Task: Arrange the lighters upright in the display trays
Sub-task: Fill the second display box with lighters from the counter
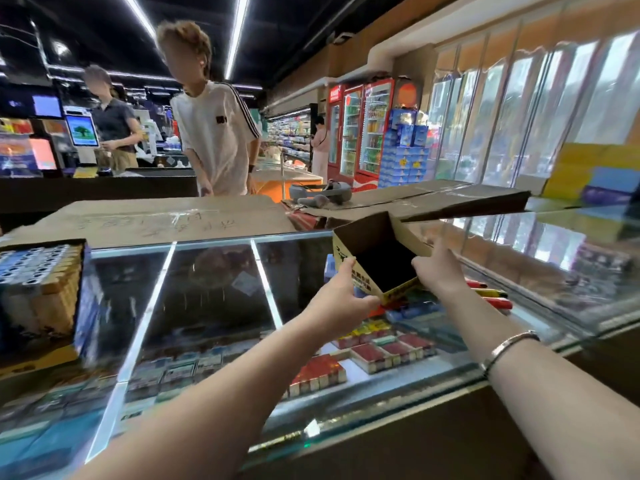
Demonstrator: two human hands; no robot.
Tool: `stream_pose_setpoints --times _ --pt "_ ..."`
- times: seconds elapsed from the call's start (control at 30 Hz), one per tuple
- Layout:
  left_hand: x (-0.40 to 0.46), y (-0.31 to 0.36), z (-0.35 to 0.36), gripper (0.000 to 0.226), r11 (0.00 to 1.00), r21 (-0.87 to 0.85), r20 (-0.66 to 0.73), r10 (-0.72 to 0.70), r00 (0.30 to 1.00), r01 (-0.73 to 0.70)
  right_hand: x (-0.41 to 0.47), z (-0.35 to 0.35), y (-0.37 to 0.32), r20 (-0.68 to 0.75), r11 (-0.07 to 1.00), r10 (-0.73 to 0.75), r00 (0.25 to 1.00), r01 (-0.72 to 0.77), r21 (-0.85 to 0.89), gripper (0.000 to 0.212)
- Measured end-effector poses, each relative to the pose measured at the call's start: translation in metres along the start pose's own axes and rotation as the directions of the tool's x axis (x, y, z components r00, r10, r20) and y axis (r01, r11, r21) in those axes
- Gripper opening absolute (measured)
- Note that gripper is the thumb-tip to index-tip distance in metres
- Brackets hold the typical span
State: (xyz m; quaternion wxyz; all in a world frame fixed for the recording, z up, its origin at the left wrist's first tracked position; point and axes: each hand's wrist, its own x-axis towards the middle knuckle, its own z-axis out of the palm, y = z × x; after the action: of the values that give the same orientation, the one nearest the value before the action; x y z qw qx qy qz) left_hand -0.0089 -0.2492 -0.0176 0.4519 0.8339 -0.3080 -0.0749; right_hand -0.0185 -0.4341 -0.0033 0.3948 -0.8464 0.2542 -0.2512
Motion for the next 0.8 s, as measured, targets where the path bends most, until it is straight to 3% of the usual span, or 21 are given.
stream_pose_setpoints --times 0.17,0.43,0.53,0.67,0.8 --pt "0.002 -0.007 0.004 0.078 0.988 -0.148 -0.038 0.030 0.999 -0.035 0.000 0.003 -0.003 -0.036 0.993 -0.055 0.998 0.058 0.107 0.044" --pt "-0.014 -0.007 -0.037 0.061 0.936 -0.338 -0.421 -0.062 0.905 -0.094 -0.023 0.029 -0.047 -0.026 0.954 -0.140 0.990 0.142 0.263 0.022" --pt "-0.024 -0.020 -0.069 0.056 0.959 -0.283 -0.496 -0.125 0.859 -0.024 -0.035 0.052 -0.067 0.065 0.954 -0.203 0.977 0.183 0.236 0.030" --pt "-0.042 -0.044 -0.110 0.052 0.974 -0.205 -0.480 -0.185 0.857 0.095 -0.053 0.086 -0.092 0.253 0.968 -0.243 0.936 0.216 0.131 0.048" --pt "-0.063 -0.071 -0.138 0.050 0.967 -0.160 -0.440 -0.251 0.862 0.200 -0.067 0.115 -0.113 0.410 0.973 -0.230 0.883 0.217 0.078 0.039"
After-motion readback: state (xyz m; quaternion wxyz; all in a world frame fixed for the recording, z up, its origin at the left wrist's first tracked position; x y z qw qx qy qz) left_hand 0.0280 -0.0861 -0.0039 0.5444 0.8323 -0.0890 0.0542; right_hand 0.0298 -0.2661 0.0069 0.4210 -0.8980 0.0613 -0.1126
